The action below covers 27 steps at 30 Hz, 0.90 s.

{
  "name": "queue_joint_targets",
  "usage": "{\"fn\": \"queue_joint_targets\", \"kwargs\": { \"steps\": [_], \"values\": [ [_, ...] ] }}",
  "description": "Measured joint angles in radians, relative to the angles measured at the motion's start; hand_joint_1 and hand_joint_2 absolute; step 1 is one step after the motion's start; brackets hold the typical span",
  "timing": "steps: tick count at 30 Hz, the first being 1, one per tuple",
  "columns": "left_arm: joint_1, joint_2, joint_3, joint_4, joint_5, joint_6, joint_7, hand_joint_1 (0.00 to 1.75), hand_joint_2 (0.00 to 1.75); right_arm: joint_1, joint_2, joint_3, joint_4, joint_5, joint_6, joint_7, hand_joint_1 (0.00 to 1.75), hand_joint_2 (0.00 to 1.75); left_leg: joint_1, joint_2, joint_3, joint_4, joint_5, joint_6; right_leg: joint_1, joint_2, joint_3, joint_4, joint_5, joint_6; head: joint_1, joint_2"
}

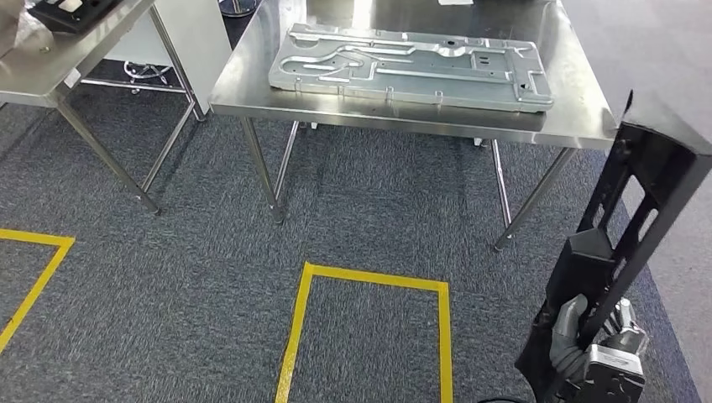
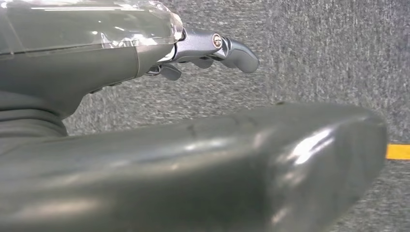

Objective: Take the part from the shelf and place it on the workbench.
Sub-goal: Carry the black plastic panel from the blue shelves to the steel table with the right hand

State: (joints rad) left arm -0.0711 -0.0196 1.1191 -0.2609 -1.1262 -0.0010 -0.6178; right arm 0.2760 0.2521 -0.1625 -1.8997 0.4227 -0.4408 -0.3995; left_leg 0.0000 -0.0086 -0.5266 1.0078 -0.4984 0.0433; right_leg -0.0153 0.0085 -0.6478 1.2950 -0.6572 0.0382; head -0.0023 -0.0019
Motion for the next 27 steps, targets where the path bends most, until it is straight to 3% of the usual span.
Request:
{"fn": "queue_joint_targets", "kwargs": {
  "steps": [1,2,3,5,6,7,9,10,12,13,15,16,17,18,20,21,22,25,27],
  "values": [
    [-0.001,0.0,0.0,0.0,-0.006,0.0,0.002,0.0,0.0,-0.018,-0.012,-0.011,0.0,-0.006,-0.022,0.012,1.75,1.75,0.0,-0.001,0.018,-0.002,-0.013,-0.001,0.0,-0.001,-0.021,-0.011,-0.017,0.002,0.0,0.0],
    [-0.002,0.0,-0.001,0.0,-0.013,-0.001,0.005,0.0,0.0,-0.043,-0.03,-0.024,0.001,-0.006,-0.046,0.03,1.75,1.75,0.0,-0.001,0.038,-0.002,-0.027,-0.002,0.0,-0.002,-0.032,-0.045,-0.009,0.001,0.0,0.0],
    [-0.005,-0.001,-0.003,0.0,-0.02,-0.001,0.008,0.0,0.0,-0.074,-0.05,-0.039,0.003,0.001,-0.067,0.049,1.75,1.75,0.0,0.0,0.057,-0.003,-0.042,-0.004,0.001,-0.003,-0.035,-0.095,0.031,-0.002,0.001,0.0],
    [-0.015,-0.002,-0.006,0.001,-0.032,-0.002,0.015,0.0,0.0,-0.15,-0.105,-0.074,0.019,0.052,-0.1,0.099,1.75,1.75,-0.003,0.002,0.09,-0.002,-0.074,-0.009,0.006,-0.004,-0.034,-0.193,0.17,-0.011,0.0,0.0],
    [-0.021,-0.002,-0.008,0.001,-0.038,-0.002,0.019,0.0,0.0,-0.19,-0.133,-0.09,0.033,0.094,-0.11,0.125,1.75,1.75,-0.004,0.003,0.1,-0.005,-0.086,-0.013,0.008,-0.004,-0.032,-0.218,0.22,-0.017,0.0,0.0],
    [-0.028,-0.003,-0.01,0.002,-0.042,-0.003,0.022,0.0,0.0,-0.233,-0.163,-0.104,0.049,0.154,-0.12,0.153,1.75,1.75,-0.005,0.004,0.108,-0.004,-0.092,-0.018,0.01,-0.002,-0.029,-0.23,0.245,-0.023,-0.001,0.0],
    [-0.041,-0.002,-0.015,0.002,-0.05,-0.004,0.027,0.0,0.0,-0.32,-0.221,-0.117,0.091,0.333,-0.134,0.213,1.75,1.75,-0.007,0.005,0.11,0.014,-0.081,-0.03,0.008,0.004,-0.009,-0.242,0.233,-0.037,-0.001,0.0],
    [-0.048,-0.001,-0.018,0.002,-0.053,-0.005,0.028,0.0,0.0,-0.363,-0.249,-0.118,0.115,0.437,-0.138,0.241,1.75,1.75,-0.007,0.005,0.098,0.049,-0.067,-0.034,0.005,0.006,0.005,-0.251,0.227,-0.043,-0.003,0.0],
    [-0.059,-0.001,-0.027,0.002,-0.059,-0.008,0.032,0.0,0.0,-0.437,-0.3,-0.114,0.168,0.644,-0.134,0.293,1.75,1.75,-0.005,0.005,0.028,0.16,-0.061,-0.043,0.001,0.005,0.037,-0.264,0.211,-0.051,-0.006,0.0],
    [-0.062,-0.001,-0.031,0.002,-0.061,-0.01,0.033,0.0,0.0,-0.472,-0.324,-0.106,0.196,0.738,-0.126,0.317,1.75,1.75,-0.003,0.005,-0.021,0.221,-0.079,-0.047,0.001,0.005,0.051,-0.267,0.2,-0.054,-0.008,0.0],
    [-0.064,-0.001,-0.035,0.002,-0.063,-0.012,0.038,0.0,0.0,-0.532,-0.368,-0.08,0.255,0.904,-0.098,0.353,1.75,1.75,0.001,0.005,-0.108,0.291,-0.147,-0.053,0.001,0.006,0.079,-0.269,0.176,-0.054,-0.009,0.0],
    [-0.063,-0.001,-0.037,0.002,-0.064,-0.013,0.04,0.0,0.0,-0.555,-0.388,-0.063,0.283,0.968,-0.08,0.364,1.75,1.75,0.002,0.005,-0.136,0.288,-0.171,-0.053,0.001,0.007,0.095,-0.269,0.162,-0.054,-0.009,0.0],
    [-0.063,-0.001,-0.039,0.002,-0.064,-0.013,0.042,0.0,0.0,-0.578,-0.406,-0.043,0.311,1.024,-0.059,0.372,1.75,1.75,0.002,0.005,-0.153,0.26,-0.17,-0.053,0.001,0.007,0.114,-0.269,0.148,-0.052,-0.009,0.0],
    [-0.063,-0.001,-0.041,0.002,-0.064,-0.013,0.043,0.0,0.0,-0.6,-0.423,-0.018,0.339,1.068,-0.038,0.38,1.75,1.75,0.001,0.005,-0.161,0.213,-0.138,-0.049,0.002,0.007,0.134,-0.269,0.132,-0.051,-0.009,0.0],
    [-0.062,0.0,-0.047,0.002,-0.064,-0.014,0.047,0.0,0.0,-0.638,-0.451,0.045,0.394,1.125,-0.002,0.397,1.75,1.75,-0.006,0.004,-0.166,0.103,0.013,-0.033,0.003,0.009,0.169,-0.27,0.1,-0.044,-0.008,0.0],
    [-0.06,0.001,-0.049,0.002,-0.064,-0.015,0.048,0.0,0.0,-0.653,-0.464,0.078,0.418,1.137,0.011,0.408,1.75,1.75,-0.009,0.004,-0.164,0.07,0.074,-0.027,0.004,0.011,0.182,-0.272,0.086,-0.038,-0.007,0.0],
    [-0.06,0.002,-0.051,0.002,-0.064,-0.016,0.05,0.0,0.0,-0.664,-0.476,0.111,0.438,1.143,0.022,0.418,1.75,1.75,-0.013,0.003,-0.161,0.051,0.112,-0.022,0.004,0.012,0.194,-0.272,0.077,-0.032,-0.007,0.0],
    [-0.068,0.003,-0.058,0.002,-0.063,-0.016,0.051,0.0,0.0,-0.702,-0.516,0.218,0.481,1.147,0.051,0.442,1.75,1.75,-0.012,0.001,-0.125,0.026,0.102,-0.012,0.002,0.009,0.188,-0.228,0.097,-0.013,-0.007,0.0],
    [-0.074,0.003,-0.061,0.002,-0.062,-0.017,0.052,0.0,0.0,-0.733,-0.537,0.295,0.512,1.147,0.063,0.444,1.75,1.75,-0.008,0.0,-0.092,0.004,0.092,-0.005,0.0,0.003,0.126,-0.131,0.109,-0.005,-0.006,0.0]
  ]
}}
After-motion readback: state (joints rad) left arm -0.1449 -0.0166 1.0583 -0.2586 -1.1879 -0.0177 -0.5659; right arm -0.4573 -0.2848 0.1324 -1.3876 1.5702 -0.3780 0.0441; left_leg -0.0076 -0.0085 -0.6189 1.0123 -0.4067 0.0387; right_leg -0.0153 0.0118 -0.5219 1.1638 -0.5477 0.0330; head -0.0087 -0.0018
